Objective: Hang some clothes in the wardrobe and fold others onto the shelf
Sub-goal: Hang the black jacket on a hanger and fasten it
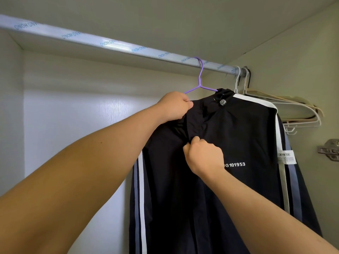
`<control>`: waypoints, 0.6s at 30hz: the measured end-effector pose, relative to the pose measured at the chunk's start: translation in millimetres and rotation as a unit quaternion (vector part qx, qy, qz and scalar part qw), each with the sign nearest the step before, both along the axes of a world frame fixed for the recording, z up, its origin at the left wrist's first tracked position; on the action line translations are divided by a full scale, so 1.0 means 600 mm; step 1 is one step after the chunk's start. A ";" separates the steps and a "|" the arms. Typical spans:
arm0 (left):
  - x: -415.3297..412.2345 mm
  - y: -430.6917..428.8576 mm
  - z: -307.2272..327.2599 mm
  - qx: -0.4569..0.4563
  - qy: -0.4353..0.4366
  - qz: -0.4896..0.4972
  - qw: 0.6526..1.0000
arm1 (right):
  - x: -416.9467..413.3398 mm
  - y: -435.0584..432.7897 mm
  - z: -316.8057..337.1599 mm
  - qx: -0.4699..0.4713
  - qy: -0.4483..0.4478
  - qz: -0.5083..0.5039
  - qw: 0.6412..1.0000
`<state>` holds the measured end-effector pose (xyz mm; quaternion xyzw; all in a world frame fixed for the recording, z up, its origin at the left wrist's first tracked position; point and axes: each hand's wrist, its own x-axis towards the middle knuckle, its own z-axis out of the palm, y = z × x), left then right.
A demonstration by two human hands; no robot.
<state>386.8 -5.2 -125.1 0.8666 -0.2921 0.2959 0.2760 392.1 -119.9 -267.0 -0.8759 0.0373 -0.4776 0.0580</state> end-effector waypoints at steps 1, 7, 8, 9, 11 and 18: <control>0.003 0.003 -0.003 0.007 -0.011 0.001 1.000 | 0.001 -0.001 -0.001 -0.001 -0.001 -0.002 1.000; 0.013 0.021 -0.067 -0.197 -0.150 -0.032 0.968 | 0.004 -0.006 -0.013 -0.026 -0.009 -0.008 1.000; 0.013 0.024 -0.086 -0.245 -0.175 -0.012 0.953 | 0.003 -0.007 -0.014 -0.027 -0.009 -0.005 1.000; 0.015 0.026 -0.105 -0.261 -0.161 0.015 0.952 | 0.003 -0.008 -0.015 -0.024 -0.007 0.002 1.000; 0.026 0.024 -0.141 -0.242 -0.044 0.032 0.969 | 0.004 -0.010 -0.015 -0.012 0.001 0.020 1.000; 0.065 0.001 -0.188 -0.332 0.224 -0.104 0.910 | 0.003 -0.018 -0.016 -0.028 0.002 0.087 0.996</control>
